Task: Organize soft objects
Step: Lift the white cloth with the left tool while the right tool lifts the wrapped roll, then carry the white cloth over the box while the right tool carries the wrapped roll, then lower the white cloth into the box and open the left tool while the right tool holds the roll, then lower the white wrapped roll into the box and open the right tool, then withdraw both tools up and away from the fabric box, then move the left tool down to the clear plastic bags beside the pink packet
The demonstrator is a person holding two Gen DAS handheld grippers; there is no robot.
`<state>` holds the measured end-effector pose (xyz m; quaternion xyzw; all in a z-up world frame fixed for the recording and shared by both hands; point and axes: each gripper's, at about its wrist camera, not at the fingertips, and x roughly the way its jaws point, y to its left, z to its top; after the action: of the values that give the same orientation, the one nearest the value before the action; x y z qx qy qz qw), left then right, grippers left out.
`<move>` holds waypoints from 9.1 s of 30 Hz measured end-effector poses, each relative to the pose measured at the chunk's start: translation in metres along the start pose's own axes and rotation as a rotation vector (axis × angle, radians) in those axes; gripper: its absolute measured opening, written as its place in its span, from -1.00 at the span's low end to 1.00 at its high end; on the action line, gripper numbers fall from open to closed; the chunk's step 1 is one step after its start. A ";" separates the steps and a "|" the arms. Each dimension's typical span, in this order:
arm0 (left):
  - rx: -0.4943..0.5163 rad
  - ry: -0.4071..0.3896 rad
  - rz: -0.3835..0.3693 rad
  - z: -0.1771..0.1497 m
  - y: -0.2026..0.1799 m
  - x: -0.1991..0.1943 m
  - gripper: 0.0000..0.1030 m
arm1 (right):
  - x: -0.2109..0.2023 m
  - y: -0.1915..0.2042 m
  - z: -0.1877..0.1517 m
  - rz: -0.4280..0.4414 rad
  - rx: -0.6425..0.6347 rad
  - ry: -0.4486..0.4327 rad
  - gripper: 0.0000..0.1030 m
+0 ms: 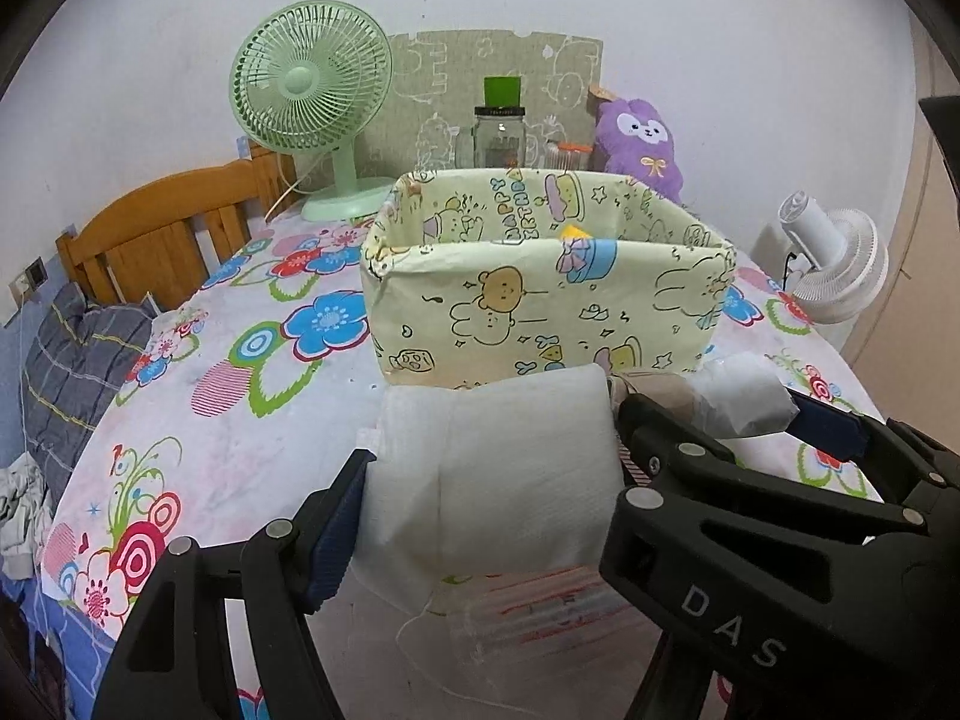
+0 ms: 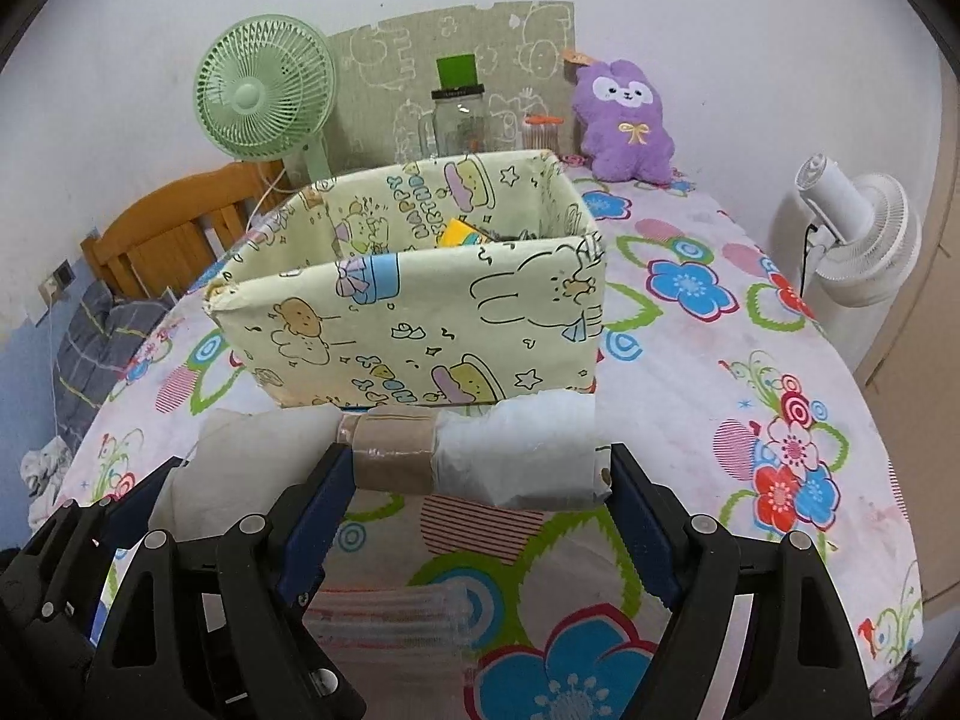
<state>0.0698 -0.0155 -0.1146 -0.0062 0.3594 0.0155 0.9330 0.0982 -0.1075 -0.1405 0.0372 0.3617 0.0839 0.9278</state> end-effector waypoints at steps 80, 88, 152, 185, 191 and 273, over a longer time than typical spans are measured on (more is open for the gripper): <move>0.014 -0.171 -0.039 0.098 -0.013 -0.036 0.45 | -0.058 -0.005 0.096 -0.032 0.008 -0.170 0.64; 0.012 -0.158 -0.032 0.107 -0.010 -0.015 0.45 | -0.034 -0.008 0.110 -0.029 0.007 -0.155 0.64; 0.025 -0.029 -0.052 0.123 0.014 0.061 0.99 | 0.046 0.018 0.132 0.045 -0.075 -0.071 0.63; -0.060 0.041 -0.041 0.131 0.038 0.101 0.99 | 0.094 0.034 0.149 0.126 -0.101 -0.033 0.79; -0.049 0.036 -0.039 0.130 0.036 0.099 0.99 | 0.093 0.032 0.148 0.115 -0.100 -0.030 0.81; 0.055 -0.072 -0.106 0.023 -0.011 -0.028 0.85 | -0.045 0.007 0.021 0.065 -0.057 -0.101 0.81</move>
<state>0.0649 -0.0263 -0.0787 0.0010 0.3251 -0.0435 0.9447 0.0792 -0.1087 -0.0943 0.0267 0.3106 0.1223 0.9423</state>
